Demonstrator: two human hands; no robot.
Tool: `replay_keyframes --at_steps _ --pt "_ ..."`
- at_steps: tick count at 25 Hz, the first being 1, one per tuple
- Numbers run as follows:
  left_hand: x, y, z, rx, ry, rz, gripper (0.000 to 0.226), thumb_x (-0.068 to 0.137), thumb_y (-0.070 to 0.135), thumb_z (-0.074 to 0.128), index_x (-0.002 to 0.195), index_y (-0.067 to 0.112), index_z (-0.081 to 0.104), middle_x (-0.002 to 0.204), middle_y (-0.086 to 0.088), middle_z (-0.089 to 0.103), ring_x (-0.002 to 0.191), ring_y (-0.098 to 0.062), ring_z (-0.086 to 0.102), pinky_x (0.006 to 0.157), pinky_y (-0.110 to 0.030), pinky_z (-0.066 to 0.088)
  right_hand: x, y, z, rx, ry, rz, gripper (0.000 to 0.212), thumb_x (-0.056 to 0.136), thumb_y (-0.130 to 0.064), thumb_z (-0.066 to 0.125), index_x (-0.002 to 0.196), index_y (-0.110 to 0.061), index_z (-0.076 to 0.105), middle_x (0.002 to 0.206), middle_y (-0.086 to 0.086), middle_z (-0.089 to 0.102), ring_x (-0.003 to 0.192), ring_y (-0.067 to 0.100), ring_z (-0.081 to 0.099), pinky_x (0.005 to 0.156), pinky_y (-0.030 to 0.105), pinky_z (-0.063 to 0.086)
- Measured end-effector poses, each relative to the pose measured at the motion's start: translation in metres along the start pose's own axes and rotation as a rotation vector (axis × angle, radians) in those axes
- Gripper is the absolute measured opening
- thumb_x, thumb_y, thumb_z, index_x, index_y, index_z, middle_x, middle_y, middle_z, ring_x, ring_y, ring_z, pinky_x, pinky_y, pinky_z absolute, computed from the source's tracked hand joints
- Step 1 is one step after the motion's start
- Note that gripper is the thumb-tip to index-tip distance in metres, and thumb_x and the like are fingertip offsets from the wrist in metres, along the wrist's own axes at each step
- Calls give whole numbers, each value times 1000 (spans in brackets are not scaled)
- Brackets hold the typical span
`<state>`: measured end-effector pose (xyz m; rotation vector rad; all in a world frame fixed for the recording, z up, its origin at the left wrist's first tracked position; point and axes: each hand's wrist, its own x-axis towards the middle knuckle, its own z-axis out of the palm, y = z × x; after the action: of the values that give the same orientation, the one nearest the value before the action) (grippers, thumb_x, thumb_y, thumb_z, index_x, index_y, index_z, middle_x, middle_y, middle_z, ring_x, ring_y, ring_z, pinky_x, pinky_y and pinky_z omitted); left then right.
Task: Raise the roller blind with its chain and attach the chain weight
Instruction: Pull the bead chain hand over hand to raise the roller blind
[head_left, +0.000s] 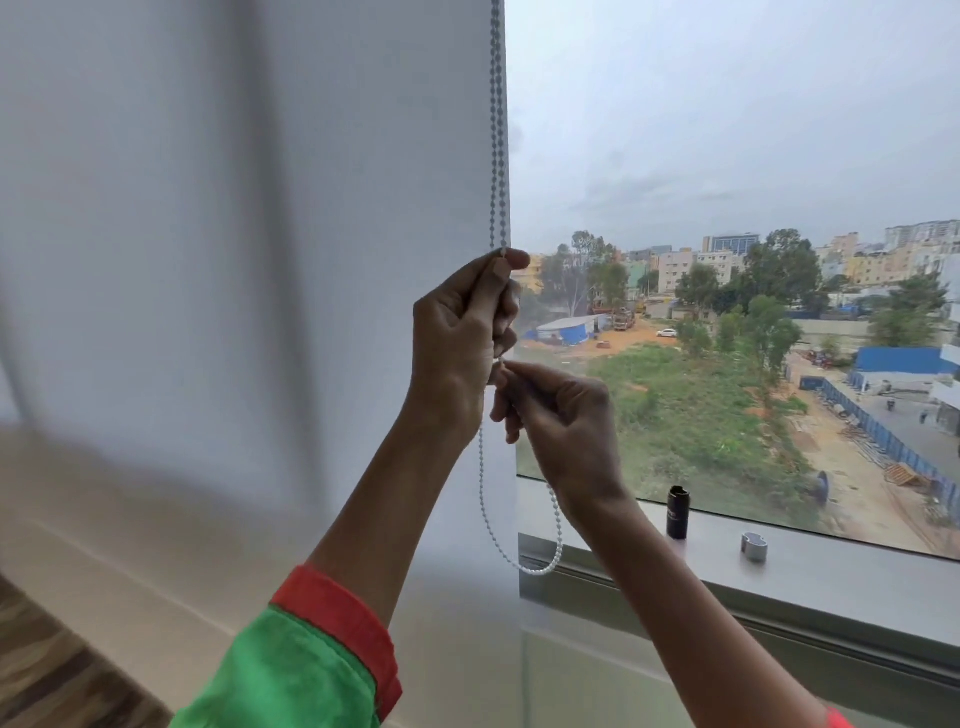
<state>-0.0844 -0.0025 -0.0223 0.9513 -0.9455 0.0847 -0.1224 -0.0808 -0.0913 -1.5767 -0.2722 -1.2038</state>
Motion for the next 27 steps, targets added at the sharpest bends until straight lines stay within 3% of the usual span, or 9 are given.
replay_keyframes --at_steps 5,9,12,14,16,18,22,24,27 --pt "-19 -24 -18 95 -11 -24 24 94 10 50 84 19 70 55 9 49 47 -5 34 44 -15 32 -19 21 -7 157 -126 149 14 85 -9 62 92 -8 74 64 4 71 53 17 62 56 25 54" --pt "-22 -26 -27 159 27 4 24 95 15 50 86 24 70 54 14 51 50 -5 41 50 -12 37 2 4 -11 297 -102 267 43 82 -34 54 100 2 68 86 18 72 77 26 71 79 37 59" --pt "-39 -38 -26 197 35 -55 21 94 21 51 89 27 70 54 14 55 53 -5 44 52 -12 40 38 -24 -7 327 -94 174 29 90 -18 54 105 4 65 93 18 71 82 25 71 85 38 58" --pt "-58 -51 -26 204 30 -119 23 94 21 51 85 28 72 56 10 54 53 -4 43 52 -13 39 59 -42 -1 345 -114 119 21 92 -7 51 103 4 65 89 16 70 77 22 71 81 36 59" --pt "-73 -61 -31 175 17 -167 25 93 19 52 83 27 73 58 5 53 54 -5 40 53 -16 37 68 -49 4 306 -119 110 19 92 -3 51 101 5 65 77 12 70 64 17 67 68 27 58" --pt "-78 -66 -39 198 5 -182 25 93 20 52 84 27 74 60 3 53 56 -7 42 55 -16 39 63 -44 6 276 -127 115 17 92 -3 51 96 1 68 64 5 66 54 12 56 57 23 48" --pt "-72 -66 -48 289 -67 -180 27 95 15 48 89 26 72 70 5 69 64 -9 59 59 -14 46 46 -26 7 230 -100 83 17 92 -4 53 92 -7 70 61 2 59 52 7 45 53 17 38" --pt "-62 -62 -47 315 -74 -191 27 97 15 46 95 30 68 89 15 73 84 -3 69 67 -12 51 40 -21 8 205 -89 63 18 91 -5 53 91 -10 71 62 1 58 54 6 45 55 16 38" --pt "-35 -47 -38 241 -32 -152 24 98 21 43 106 25 65 105 6 71 99 -7 68 84 -21 55 26 -12 12 224 -104 48 19 91 -2 53 92 -9 70 62 -10 62 56 1 50 56 12 40"
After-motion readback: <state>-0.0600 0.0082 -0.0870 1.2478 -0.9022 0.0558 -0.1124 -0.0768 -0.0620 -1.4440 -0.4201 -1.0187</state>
